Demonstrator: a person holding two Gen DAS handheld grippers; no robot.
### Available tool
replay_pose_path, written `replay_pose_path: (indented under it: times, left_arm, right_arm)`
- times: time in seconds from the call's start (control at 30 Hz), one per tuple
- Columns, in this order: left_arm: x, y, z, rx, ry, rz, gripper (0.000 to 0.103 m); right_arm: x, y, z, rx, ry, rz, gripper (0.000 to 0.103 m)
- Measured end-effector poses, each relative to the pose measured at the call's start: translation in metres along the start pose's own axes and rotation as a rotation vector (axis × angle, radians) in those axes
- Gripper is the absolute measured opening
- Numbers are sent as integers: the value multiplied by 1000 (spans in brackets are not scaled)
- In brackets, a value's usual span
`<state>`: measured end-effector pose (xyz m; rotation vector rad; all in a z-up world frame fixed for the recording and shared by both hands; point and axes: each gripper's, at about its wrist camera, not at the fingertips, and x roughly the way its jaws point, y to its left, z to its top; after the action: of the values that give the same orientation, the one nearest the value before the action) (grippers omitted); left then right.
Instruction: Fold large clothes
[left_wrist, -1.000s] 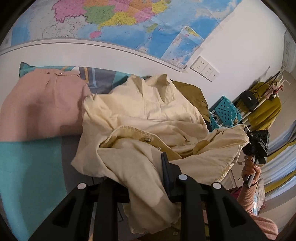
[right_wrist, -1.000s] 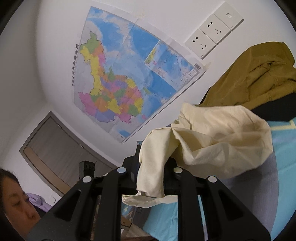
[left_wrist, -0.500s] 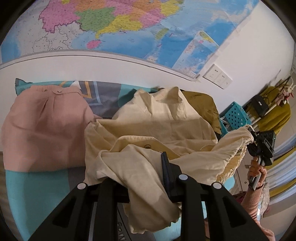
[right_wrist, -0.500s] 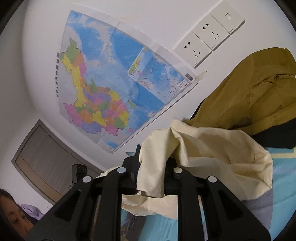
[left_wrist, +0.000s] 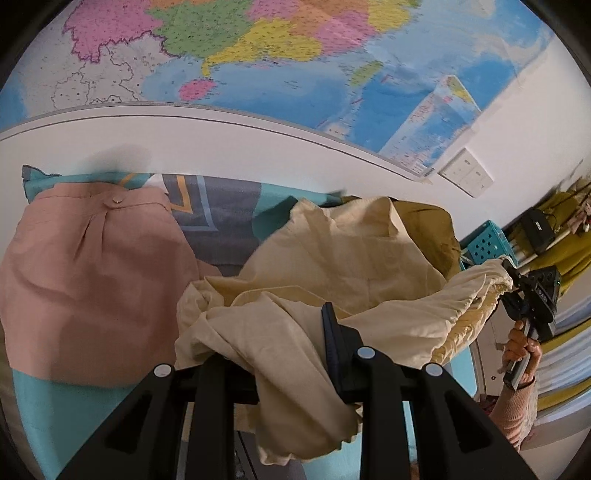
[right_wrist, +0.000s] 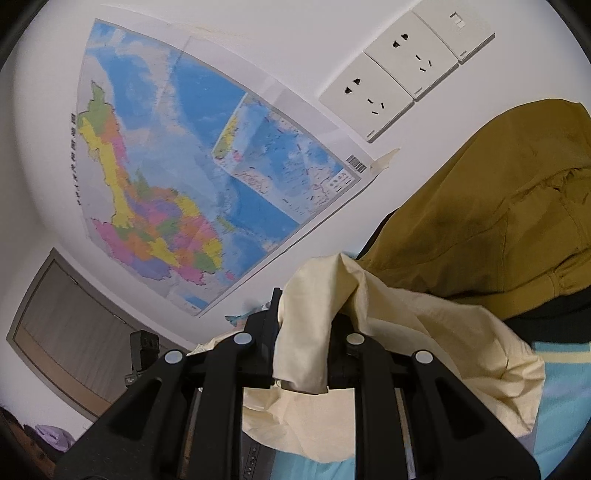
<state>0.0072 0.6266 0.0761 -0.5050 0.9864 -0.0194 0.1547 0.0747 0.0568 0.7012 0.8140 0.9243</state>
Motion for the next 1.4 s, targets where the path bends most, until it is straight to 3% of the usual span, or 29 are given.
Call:
replay_pose_path:
  times: [0.6,0.8,0.87,0.97,1.07,1.13,1.27,1.4]
  left_arm:
    - [70,34,58,-97,53,43,25]
    - [98,49,68,-138,85,59,26]
    - [106,55,69,-158,100,54,26]
    - [117,62,71,-186,118,48,26]
    - [123,68,71,-205,124,42,26]
    - [128,69,71,-217,129,40,26]
    - [130,65,72,-215,122,41,27]
    - [123,58,69,-200,93,16,35]
  right_arm:
    - [66,-45,36,81,47,-99,19]
    - [79,-52,36,89,45,-110,38]
    - [75,-44,33,39,39,-108,55]
    - [61,-26,21,-61,8,-130,66]
    - [49,-5,-2,-187,-14,-159,69]
    - [56,11,-21,-291,26,-172,69]
    - [106,36,-59,-527,146,-308,73]
    - [157,29,-70,-615,187,-443,72]
